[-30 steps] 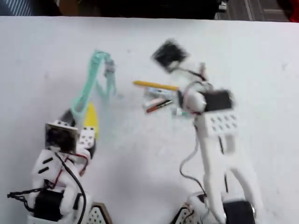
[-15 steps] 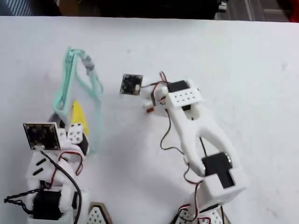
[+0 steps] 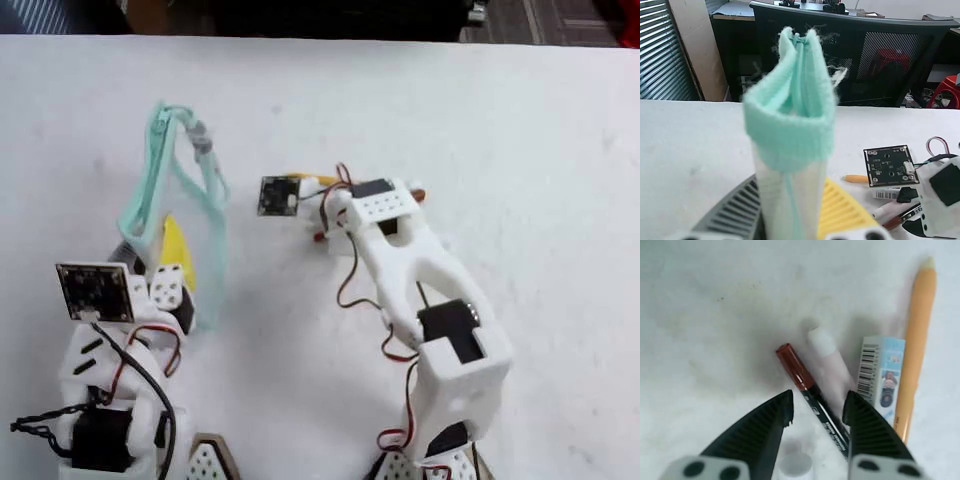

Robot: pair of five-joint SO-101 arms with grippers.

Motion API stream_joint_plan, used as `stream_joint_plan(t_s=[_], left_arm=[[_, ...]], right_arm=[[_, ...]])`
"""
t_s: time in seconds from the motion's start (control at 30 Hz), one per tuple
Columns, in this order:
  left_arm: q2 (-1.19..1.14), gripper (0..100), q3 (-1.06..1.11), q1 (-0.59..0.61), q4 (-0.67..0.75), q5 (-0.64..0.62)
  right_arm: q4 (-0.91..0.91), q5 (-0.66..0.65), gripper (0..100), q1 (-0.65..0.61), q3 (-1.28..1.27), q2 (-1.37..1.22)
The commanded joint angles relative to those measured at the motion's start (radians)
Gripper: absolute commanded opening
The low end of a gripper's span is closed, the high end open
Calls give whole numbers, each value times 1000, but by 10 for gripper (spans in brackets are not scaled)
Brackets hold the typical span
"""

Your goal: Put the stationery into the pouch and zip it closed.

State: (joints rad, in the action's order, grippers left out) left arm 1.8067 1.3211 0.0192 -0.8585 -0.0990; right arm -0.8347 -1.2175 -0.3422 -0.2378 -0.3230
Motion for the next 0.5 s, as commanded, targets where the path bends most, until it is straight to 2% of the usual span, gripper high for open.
stream_joint_plan(t_s=[0.0,0.1,0.23,0.47], left_arm=[[13,22,-15,-13,2,-12],[13,22,-15,-13,2,-12],[13,22,-15,-13,2,-12],[13,22,-15,-13,2,-12]], right_arm=[[-1,-12,152,31,43,-48],[-2,-14,98,33,48,-88],[-76,-84,37,28,52,-79],[-191,-92,104,45,49,-8]])
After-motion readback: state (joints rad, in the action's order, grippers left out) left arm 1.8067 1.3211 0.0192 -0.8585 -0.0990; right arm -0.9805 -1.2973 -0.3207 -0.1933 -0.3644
